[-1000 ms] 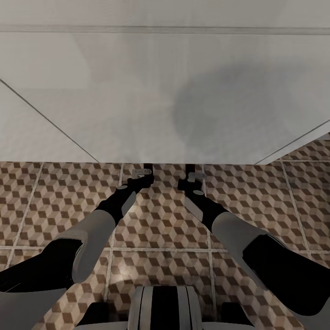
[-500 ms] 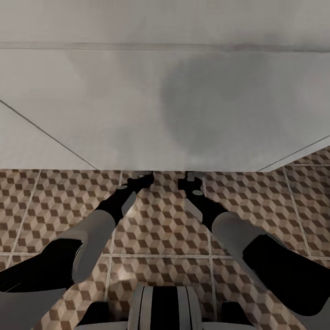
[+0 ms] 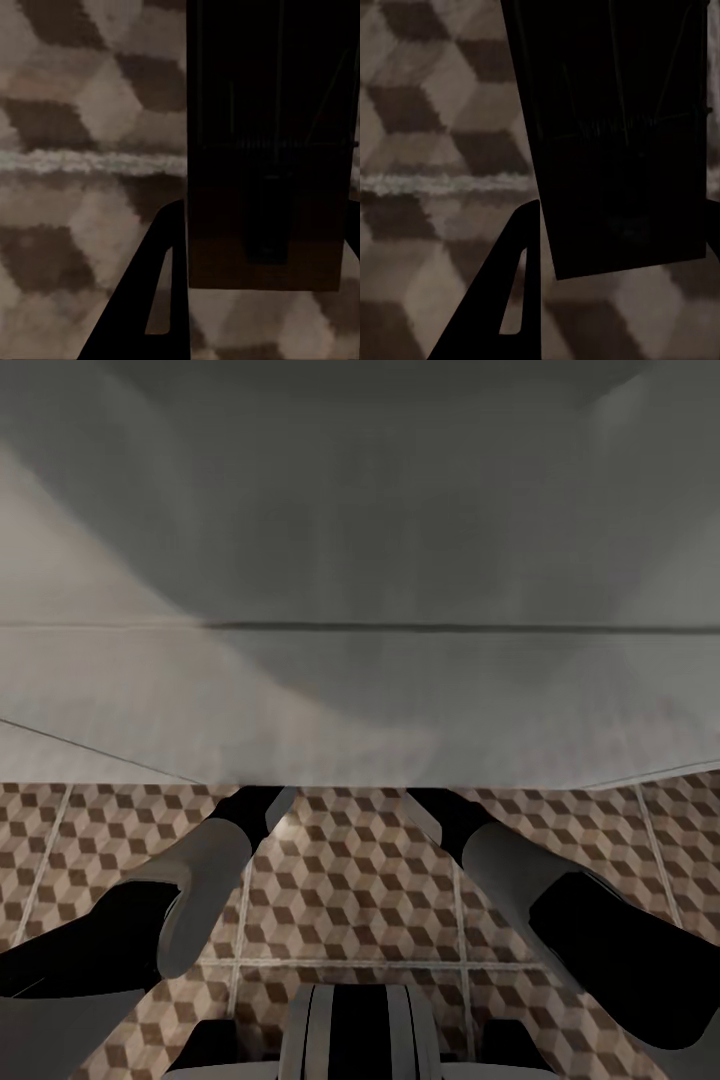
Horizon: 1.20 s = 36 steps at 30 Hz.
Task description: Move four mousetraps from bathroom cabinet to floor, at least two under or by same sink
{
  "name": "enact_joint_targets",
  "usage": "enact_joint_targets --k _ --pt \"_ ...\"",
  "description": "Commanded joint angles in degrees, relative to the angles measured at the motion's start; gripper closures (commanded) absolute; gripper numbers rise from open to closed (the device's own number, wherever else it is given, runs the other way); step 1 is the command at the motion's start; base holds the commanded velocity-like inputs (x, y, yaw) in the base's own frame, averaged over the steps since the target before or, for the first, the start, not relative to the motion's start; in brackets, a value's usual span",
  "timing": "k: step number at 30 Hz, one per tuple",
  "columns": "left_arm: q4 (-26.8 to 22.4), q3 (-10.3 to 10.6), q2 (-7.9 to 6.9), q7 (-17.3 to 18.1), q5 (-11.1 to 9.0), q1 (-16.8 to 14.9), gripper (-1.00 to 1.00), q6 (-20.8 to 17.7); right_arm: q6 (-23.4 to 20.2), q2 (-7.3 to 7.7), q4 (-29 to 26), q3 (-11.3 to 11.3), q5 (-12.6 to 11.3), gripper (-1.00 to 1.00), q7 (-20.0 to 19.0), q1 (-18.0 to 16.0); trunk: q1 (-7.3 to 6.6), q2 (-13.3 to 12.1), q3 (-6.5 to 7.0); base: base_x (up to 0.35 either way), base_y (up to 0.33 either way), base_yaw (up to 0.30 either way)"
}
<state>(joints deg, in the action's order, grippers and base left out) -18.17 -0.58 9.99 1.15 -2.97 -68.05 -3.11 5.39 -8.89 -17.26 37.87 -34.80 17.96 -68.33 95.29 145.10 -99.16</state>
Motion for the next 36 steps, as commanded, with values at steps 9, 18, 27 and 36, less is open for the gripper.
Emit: enact_joint_targets --k 9,18,27,36 --pt "-0.11 -0.12 0.01 -0.09 -0.28 -0.06 1.0 -0.32 0.33 0.01 0.03 0.45 -0.88 1.0 0.24 -0.05 -0.01 0.01 -0.02 0.02 0.0 0.0" --pt "-0.11 -0.1 0.01 -0.09 -0.28 -0.06 1.0 -0.32 0.41 0.0 0.03 0.44 -1.03 1.0 0.24 -0.05 -0.01 0.01 -0.02 0.002 0.0 0.0" --pt "-0.16 -0.04 0.01 0.06 -0.28 -0.06 1.0 -0.32 0.41 -0.06 0.04 0.41 -1.02 1.0 0.24 -0.05 -0.01 0.01 -0.02 -0.026 0.0 0.0" --pt "-0.13 -0.03 0.01 0.0 -0.28 -0.06 1.0 -0.39 0.2 0.0 0.04 0.3 -1.04 1.0 0.41 -0.05 -0.01 0.01 -0.02 -0.03 0.0 0.0"
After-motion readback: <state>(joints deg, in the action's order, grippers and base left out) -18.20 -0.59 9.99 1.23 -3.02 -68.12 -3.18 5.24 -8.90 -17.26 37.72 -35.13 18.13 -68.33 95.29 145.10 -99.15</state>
